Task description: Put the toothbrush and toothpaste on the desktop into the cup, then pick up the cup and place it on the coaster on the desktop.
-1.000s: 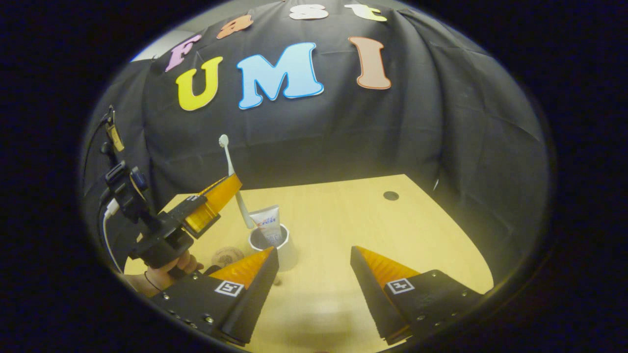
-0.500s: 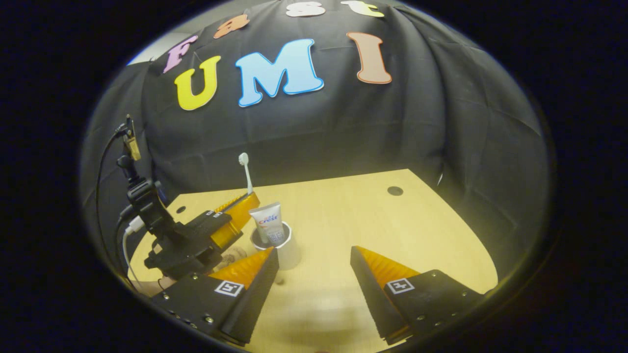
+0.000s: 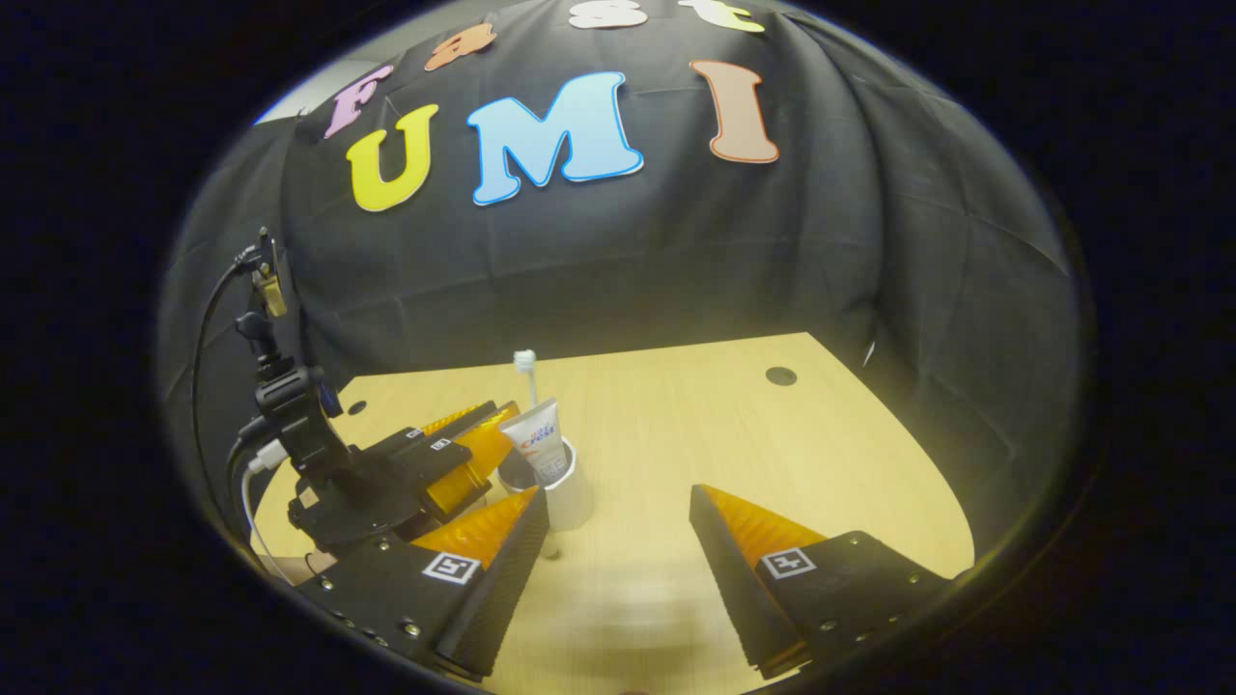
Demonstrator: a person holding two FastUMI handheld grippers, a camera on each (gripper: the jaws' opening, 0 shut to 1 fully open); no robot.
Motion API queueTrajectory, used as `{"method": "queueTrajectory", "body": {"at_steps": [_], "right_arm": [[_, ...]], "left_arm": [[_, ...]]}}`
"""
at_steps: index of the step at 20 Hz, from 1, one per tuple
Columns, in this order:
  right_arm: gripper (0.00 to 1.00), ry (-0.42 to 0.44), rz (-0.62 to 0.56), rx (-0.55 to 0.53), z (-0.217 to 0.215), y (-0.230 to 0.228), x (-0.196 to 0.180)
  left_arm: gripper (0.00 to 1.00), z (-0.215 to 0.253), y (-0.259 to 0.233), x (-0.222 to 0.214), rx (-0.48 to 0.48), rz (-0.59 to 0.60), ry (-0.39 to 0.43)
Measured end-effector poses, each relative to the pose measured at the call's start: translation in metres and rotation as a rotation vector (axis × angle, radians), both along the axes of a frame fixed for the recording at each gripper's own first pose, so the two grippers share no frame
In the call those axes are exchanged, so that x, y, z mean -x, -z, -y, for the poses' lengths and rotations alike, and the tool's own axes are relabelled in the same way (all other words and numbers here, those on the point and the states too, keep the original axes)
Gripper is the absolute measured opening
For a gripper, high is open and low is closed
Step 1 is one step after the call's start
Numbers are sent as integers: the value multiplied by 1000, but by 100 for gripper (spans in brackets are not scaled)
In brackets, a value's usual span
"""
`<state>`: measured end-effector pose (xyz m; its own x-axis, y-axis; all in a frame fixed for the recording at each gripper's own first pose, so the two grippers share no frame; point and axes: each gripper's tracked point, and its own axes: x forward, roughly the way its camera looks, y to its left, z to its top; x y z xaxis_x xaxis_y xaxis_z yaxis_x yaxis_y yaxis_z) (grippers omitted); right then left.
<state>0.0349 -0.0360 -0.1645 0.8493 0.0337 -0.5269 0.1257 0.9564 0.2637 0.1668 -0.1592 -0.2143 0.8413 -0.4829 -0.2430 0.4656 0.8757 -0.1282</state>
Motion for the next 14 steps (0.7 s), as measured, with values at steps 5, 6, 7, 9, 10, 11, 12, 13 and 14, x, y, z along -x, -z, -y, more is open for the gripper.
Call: {"method": "queueTrajectory", "body": {"at_steps": [5, 6, 7, 9, 10, 11, 12, 13, 14], "right_arm": [[90, -55, -32, 9, -10, 3, -7], [93, -65, -40, 18, -12, 6, -9], [94, -76, -49, 26, -13, 7, -11], [95, -100, -85, 30, -21, 12, -13], [95, -110, -98, 30, -26, 13, -15], [95, -117, -112, 29, -29, 14, -17], [95, -119, -129, 28, -32, 16, -19], [95, -123, -144, 20, -37, 19, -21], [95, -130, -165, 6, -41, 24, -23]], "left_arm": [[71, -15, -15, 13, 1, -10, -27], [77, -19, -18, 17, -3, -15, -37], [87, -23, -21, 21, -9, -22, -44], [91, -36, -24, 31, -22, -39, -78], [92, -41, -27, 37, -23, -47, -89], [93, -47, -30, 42, -28, -58, -104], [96, -53, -33, 48, -29, -67, -111], [95, -60, -37, 52, -34, -73, -124], [95, -66, -42, 55, -38, -74, -131]]}}
